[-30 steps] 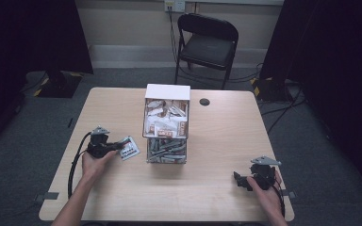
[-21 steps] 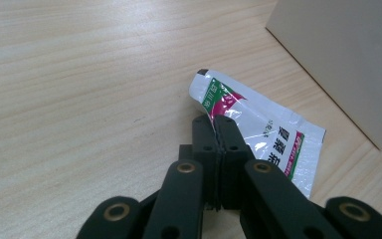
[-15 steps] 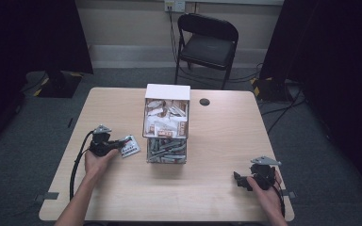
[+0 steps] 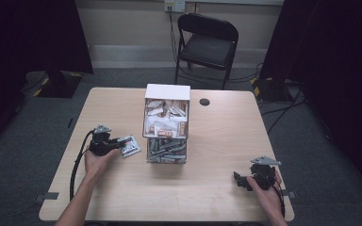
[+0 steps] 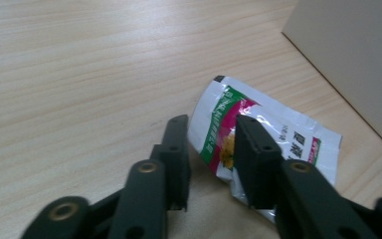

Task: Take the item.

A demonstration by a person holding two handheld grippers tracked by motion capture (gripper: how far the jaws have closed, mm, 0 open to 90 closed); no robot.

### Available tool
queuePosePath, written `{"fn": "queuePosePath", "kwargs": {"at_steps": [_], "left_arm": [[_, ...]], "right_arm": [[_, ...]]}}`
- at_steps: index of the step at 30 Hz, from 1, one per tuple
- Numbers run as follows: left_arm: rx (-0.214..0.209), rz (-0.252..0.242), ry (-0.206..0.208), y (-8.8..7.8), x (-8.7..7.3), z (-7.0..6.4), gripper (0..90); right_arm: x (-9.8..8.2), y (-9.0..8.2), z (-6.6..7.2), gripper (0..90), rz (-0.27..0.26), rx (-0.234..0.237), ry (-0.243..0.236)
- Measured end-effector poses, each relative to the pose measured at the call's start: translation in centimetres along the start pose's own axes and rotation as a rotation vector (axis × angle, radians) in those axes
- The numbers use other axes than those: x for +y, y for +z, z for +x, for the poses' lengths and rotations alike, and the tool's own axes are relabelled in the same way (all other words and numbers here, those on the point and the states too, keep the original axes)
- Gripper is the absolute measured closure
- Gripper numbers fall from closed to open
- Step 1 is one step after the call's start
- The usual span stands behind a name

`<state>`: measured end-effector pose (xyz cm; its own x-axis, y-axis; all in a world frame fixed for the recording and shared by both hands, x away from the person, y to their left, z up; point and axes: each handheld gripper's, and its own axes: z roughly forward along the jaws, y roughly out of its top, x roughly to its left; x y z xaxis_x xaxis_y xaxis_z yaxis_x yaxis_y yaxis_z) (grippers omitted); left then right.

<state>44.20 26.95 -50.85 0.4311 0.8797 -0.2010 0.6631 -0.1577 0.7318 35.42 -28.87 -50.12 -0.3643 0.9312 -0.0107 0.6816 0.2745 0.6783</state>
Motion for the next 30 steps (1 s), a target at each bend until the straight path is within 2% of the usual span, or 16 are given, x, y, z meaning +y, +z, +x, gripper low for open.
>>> {"fn": "queuePosePath", "kwargs": {"at_steps": [3,5,8,11,13,16,22,24,30], "left_arm": [[0.000,0.001,-0.001,-0.2,0.0,0.2,61.5],[0.004,0.002,-0.007,-0.3,0.1,0.2,52.6],[0.005,-0.014,-0.023,-0.4,0.2,0.1,45.3],[0.002,-0.020,-0.019,-0.7,0.4,0.0,38.8],[-0.001,-0.026,-0.016,-0.8,0.5,-0.1,31.3],[-0.007,-0.030,-0.009,-1.1,0.6,-0.3,26.3],[-0.018,-0.047,-0.013,-2.2,0.9,-0.4,19.9],[-0.010,-0.045,0.012,-2.7,0.9,-0.5,18.8],[-0.027,-0.061,0.029,-4.4,1.0,-0.5,17.4]], "right_arm": [[0.0,0.0,0.0,0.0,0.000,0.000,-0.001],[0.0,0.0,0.0,0.0,0.000,0.000,0.000],[0.0,0.0,0.0,0.0,0.000,0.000,0.000],[0.0,0.0,0.0,0.0,0.000,0.000,0.000],[0.0,0.0,0.0,0.0,0.000,0.000,0.000],[0.0,0.0,0.0,0.0,0.000,0.000,-0.001],[0.0,0.0,0.0,0.0,0.000,0.000,0.000],[0.0,0.0,0.0,0.0,0.000,0.000,-0.001],[0.0,0.0,0.0,0.0,0.000,0.000,-0.001]]}}
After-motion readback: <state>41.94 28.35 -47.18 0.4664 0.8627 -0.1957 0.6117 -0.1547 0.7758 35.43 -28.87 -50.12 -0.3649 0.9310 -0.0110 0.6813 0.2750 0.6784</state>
